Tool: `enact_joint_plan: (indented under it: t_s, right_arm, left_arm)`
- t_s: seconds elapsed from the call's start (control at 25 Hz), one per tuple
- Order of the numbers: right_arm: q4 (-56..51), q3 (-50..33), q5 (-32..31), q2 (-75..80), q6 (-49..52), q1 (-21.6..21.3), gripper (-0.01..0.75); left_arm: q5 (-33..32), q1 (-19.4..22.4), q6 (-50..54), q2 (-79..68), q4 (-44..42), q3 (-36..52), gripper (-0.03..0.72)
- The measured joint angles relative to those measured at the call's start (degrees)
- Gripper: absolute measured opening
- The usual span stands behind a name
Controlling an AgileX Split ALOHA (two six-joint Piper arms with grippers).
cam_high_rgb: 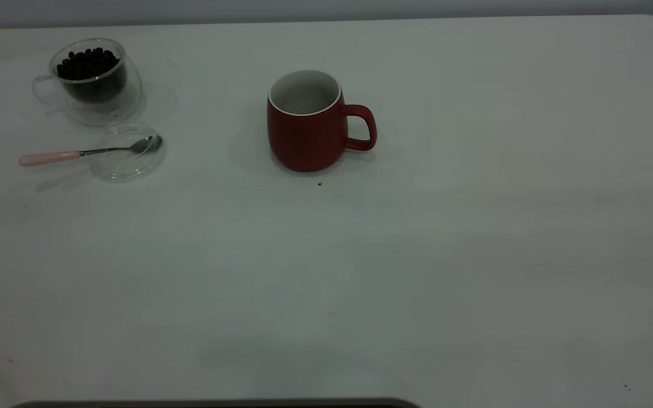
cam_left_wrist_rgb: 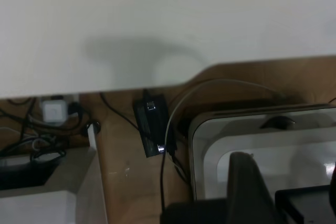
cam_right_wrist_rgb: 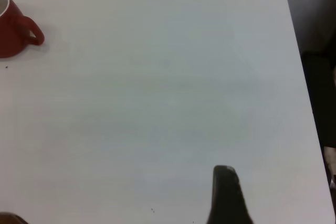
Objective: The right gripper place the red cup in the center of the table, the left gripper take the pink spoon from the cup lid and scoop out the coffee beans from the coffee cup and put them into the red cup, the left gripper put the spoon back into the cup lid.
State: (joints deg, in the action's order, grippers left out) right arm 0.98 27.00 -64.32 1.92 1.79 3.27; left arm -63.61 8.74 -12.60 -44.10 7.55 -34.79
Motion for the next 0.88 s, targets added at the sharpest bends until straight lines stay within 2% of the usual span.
enact_joint_plan:
  t_s: [0.16,0.36,0.64,0.88]
  right_arm:
    - [0.0,0.0,0.0,0.0,0.0,0.0,0.534]
    - [0.0,0.0,0.0,0.0,0.0,0.0,0.534]
    - [0.0,0.0,0.0,0.0,0.0,0.0,0.534]
    - [0.0,0.0,0.0,0.0,0.0,0.0,0.534]
  left_arm:
    - [-0.3,0.0,0.2,9.9,-0.2,6.3,0.434]
    - [-0.3,-0.2,1.2,20.4,-0.2,6.6,0.434]
    - [-0.6,-5.7,1.3,29.2,-0.2,6.6,0.434]
    - [-1.0,-5.8,1.3,37.5,-0.1,6.6,0.434]
